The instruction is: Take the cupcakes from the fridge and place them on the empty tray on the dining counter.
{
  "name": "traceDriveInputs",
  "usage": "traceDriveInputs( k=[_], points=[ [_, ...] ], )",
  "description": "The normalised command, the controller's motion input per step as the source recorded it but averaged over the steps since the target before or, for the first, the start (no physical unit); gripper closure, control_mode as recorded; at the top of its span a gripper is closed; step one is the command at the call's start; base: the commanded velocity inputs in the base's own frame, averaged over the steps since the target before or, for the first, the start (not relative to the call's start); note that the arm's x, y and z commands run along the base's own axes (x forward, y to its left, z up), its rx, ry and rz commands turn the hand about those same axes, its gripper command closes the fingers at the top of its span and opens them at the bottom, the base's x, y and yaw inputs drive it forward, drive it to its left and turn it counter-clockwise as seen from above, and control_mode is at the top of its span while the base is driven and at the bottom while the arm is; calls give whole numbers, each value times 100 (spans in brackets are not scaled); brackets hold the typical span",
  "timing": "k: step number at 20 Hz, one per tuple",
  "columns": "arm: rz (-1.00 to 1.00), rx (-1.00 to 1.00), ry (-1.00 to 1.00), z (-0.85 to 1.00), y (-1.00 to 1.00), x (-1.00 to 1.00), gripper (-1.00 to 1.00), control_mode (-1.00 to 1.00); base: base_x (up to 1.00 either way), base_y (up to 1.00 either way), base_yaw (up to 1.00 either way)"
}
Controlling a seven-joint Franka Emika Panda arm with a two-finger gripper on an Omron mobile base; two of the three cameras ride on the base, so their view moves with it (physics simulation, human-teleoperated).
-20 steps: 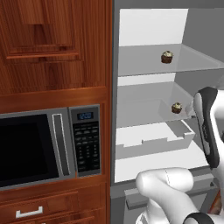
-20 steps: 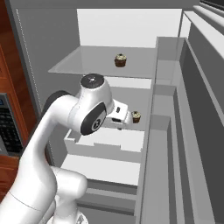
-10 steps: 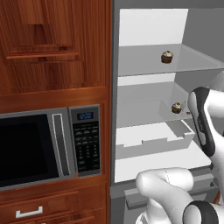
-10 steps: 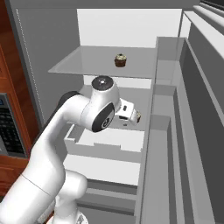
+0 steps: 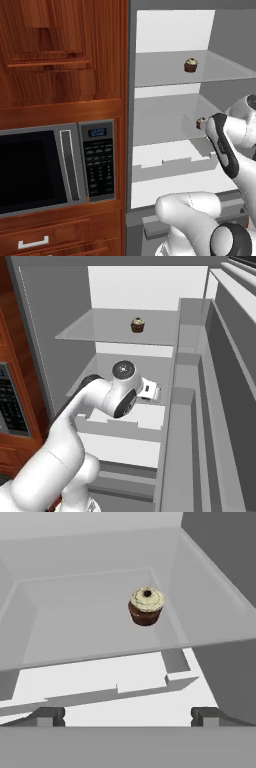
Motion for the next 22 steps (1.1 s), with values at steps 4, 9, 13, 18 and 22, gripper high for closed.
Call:
traceDriveInputs(
  k=[4, 9, 13, 18, 22],
  points=[
    [0, 0, 1, -2, -7, 71, -100, -100, 0, 0, 0],
    [0, 0, 0, -13, -25, 56, -100, -100, 0, 0, 0],
    [0, 0, 0, -15, -32, 42, -100, -100, 0, 0, 0],
    [0, 0, 0, -14, -19, 41, -100, -100, 0, 0, 0],
    [0, 0, 0, -13, -10, 39, -100, -100, 0, 0, 0]
  ],
)
